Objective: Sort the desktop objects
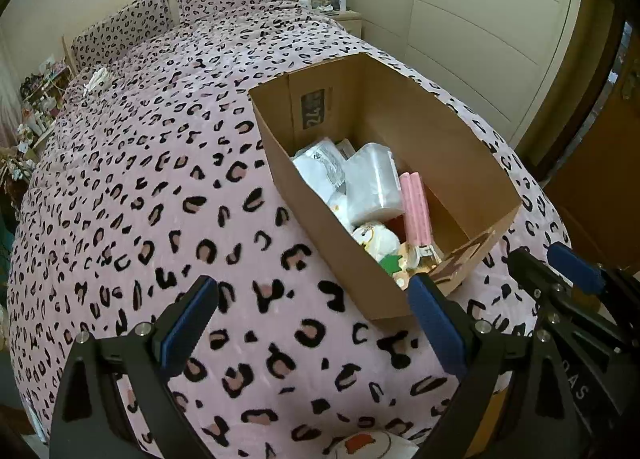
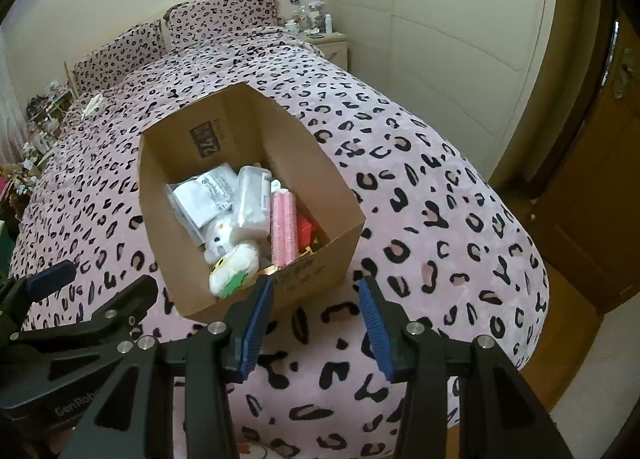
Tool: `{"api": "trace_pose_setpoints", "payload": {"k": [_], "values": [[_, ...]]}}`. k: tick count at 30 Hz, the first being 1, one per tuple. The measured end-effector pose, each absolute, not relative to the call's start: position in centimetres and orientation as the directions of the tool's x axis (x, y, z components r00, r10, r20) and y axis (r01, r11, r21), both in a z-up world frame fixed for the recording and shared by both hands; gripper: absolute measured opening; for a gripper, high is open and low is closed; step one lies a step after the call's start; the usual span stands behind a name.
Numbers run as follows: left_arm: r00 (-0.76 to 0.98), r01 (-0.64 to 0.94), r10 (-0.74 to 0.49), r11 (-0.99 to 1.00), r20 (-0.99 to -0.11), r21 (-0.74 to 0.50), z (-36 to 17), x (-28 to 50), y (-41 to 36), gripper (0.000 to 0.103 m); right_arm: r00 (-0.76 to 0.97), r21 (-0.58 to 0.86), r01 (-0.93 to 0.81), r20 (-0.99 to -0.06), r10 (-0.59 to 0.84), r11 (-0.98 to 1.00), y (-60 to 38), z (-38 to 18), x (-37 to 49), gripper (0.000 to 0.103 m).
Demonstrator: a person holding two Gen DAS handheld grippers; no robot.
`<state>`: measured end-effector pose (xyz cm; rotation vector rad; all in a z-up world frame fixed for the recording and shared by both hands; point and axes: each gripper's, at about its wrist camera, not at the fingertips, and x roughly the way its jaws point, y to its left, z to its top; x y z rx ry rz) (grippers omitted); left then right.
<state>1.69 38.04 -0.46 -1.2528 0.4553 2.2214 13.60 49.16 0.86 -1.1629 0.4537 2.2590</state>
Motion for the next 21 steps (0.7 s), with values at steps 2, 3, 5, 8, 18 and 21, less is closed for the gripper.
{"api": "trace_pose_setpoints", "payload": {"k": [2,3,5,8,18,21], "values": [[-0.418,-0.608,0.293,-0.793,-0.86,0.025,-0.5,1.6,38.3,0.097,-0.471,0.042,-0.616,-0.821,0.324,-0.787,49.3,0.8,13.5,0.046],[-0.418,-0.609,0.294,-0.793,-0.86,0.025,-0.6,1.5,38.4,0.097,-0.47,0.042,-0.617,-0.821,0.325,-0.786,49.3,0.8,13.5,0.046],[-0.418,-0.611,0.295,-0.792,-0.859,0.025,-0.6,1.4,38.6,0.097,-0.469,0.041,-0.619,-0.82,0.327,-0.784,49.5,0.8,13.5,0.046],[-0.418,-0.611,0.294,-0.791,-0.86,0.027,-0.7,1.4,38.6,0.097,-0.472,0.042,-0.621,-0.817,0.331,-0.782,49.7,0.7,13.5,0.046],[-0.422,-0.618,0.294,-0.786,-0.858,0.035,-1.0,1.2,39.3,0.097,-0.473,0.049,-0.625,-0.818,0.327,-0.779,50.2,0.4,13.5,0.046],[-0.423,-0.618,0.297,-0.785,-0.856,0.033,-0.9,1.3,39.4,0.097,-0.472,0.048,-0.625,-0.818,0.328,-0.78,50.1,0.4,13.4,0.046]]}}
